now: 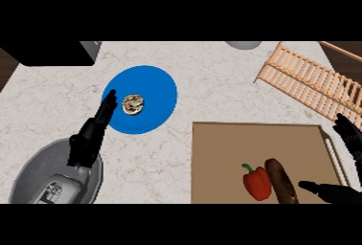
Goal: Pick the bell pepper from the tray and place it in the tiered shelf
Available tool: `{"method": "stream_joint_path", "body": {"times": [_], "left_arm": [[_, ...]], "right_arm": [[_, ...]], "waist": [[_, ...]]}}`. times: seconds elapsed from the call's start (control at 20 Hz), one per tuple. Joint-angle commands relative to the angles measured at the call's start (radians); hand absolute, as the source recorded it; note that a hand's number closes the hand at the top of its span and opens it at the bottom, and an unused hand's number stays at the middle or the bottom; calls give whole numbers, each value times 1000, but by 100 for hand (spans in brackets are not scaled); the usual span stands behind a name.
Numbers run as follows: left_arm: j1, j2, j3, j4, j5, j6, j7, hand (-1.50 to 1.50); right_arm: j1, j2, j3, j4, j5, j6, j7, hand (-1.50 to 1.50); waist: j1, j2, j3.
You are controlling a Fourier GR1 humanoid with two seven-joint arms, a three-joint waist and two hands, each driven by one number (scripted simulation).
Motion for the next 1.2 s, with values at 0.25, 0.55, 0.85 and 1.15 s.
{"method": "stream_joint_path", "body": {"times": [0.25, 0.55, 0.85, 1.15], "left_arm": [[-28, 1, 38, -3, 0, -21, 24, 0], [38, -28, -12, -3, -38, -19, -31, 0], [-5, -3, 88, 46, -2, -100, -44, 0], [18, -51, 88, -38, -64, -74, 44, 0]], "right_arm": [[85, -194, 107, -388, 165, 80, 421, -150], [-12, -316, 213, -509, 290, 195, 746, -150], [-104, -249, 304, -558, 355, 288, 956, -150], [-124, -138, 361, -702, 430, 362, 1144, -150]], "waist": [[-2, -2, -1], [21, 1, -2], [12, 3, 1], [10, 1, 1]]}}
